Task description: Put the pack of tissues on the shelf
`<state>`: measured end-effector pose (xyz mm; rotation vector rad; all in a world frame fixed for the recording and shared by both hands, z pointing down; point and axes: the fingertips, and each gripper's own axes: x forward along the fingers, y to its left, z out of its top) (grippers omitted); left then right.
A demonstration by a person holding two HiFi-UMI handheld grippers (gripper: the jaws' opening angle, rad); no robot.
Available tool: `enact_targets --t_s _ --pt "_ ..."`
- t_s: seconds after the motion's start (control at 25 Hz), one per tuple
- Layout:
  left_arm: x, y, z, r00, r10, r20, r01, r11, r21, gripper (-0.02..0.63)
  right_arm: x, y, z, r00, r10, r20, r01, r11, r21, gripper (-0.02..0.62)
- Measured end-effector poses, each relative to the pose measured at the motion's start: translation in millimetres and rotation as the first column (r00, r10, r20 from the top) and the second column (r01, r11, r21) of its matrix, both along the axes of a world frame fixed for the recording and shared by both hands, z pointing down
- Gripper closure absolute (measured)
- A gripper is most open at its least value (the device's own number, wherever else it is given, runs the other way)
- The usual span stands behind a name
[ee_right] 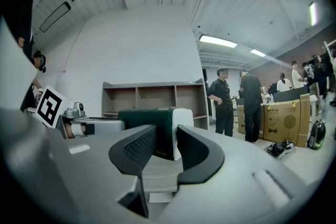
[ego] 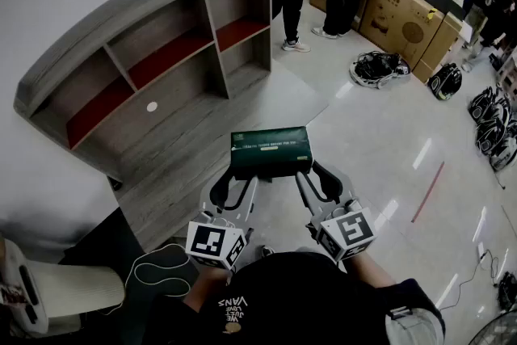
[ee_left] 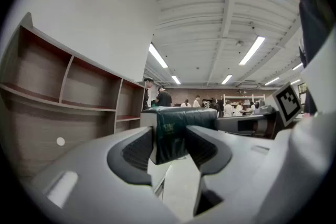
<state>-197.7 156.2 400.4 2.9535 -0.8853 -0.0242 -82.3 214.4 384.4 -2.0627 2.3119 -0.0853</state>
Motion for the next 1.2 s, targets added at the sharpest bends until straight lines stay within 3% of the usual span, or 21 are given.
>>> enact_targets --t_s 0.48,0.84,1.2 --pt "9.5 -8.1 3.6 1.000 0.000 0.001 0.000 1.000 0.006 0.394 10.5 -8.1 5.1 1.000 -0.017 0.022 0.016 1.000 0.011 0.471" --pt "75.8 -54.6 -7.6 0.999 -0.047 0.004 0.047 0.999 -0.002 0.394 76.7 -59.8 -7.5 0.997 -0.078 0.029 0.078 0.997 -0.019 0.471" --pt "127.8 -88.7 -5.5 0.992 -0.126 -0.003 0.126 0.992 -0.004 0.396 133.6 -103.5 -8.8 0.988 -0.153 0.029 0.153 0.988 0.007 0.471"
